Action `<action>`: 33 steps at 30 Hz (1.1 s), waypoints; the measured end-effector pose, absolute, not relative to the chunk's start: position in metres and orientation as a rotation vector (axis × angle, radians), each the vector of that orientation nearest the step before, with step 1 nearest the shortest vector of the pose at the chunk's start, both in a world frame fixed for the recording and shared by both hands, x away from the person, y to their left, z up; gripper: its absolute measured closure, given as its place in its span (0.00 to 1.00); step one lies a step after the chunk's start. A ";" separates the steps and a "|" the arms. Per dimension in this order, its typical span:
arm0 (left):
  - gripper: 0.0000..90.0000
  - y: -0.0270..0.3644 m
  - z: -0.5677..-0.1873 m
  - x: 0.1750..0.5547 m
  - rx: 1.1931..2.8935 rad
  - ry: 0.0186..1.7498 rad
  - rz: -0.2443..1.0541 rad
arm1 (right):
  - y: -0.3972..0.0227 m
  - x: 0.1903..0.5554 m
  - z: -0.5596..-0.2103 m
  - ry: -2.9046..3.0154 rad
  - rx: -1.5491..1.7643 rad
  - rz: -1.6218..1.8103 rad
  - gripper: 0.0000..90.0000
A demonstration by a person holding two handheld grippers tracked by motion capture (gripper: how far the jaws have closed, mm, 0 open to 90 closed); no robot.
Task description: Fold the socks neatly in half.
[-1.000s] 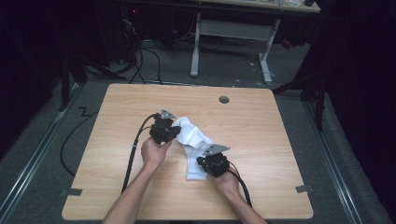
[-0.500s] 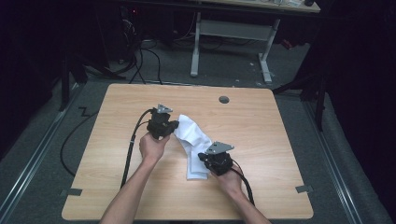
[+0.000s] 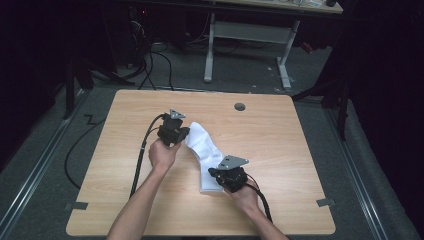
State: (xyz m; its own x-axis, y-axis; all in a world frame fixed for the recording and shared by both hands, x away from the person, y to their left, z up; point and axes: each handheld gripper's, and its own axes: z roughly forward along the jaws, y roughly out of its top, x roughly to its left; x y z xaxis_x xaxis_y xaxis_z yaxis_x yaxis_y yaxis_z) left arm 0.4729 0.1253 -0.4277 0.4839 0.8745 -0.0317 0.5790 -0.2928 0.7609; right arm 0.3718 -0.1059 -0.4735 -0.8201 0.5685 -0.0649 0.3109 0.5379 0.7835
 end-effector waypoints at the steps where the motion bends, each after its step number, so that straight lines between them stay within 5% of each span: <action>1: 0.97 0.125 -0.429 0.474 2.003 1.199 0.514 | -0.106 0.372 -0.475 2.475 0.730 1.158 1.00; 10: 0.97 0.117 -0.446 0.482 2.054 1.215 0.522 | -0.106 0.375 -0.488 2.537 0.746 1.124 0.98; 16: 0.97 0.114 -0.449 0.483 2.067 1.210 0.525 | -0.109 0.376 -0.486 2.495 0.783 1.175 0.83; 33: 0.97 0.112 -0.451 0.479 2.086 1.190 0.541 | -0.111 0.375 -0.500 2.567 0.799 1.104 0.85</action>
State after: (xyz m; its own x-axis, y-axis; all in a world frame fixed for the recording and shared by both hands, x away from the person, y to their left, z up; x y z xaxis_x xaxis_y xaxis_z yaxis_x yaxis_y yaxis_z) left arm 0.4792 0.1123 -0.4509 0.4991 0.8661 0.0271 0.5898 -0.3625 0.7216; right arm 0.3752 -0.1114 -0.4998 -0.8235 0.5674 0.0002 0.3905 0.5665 0.7257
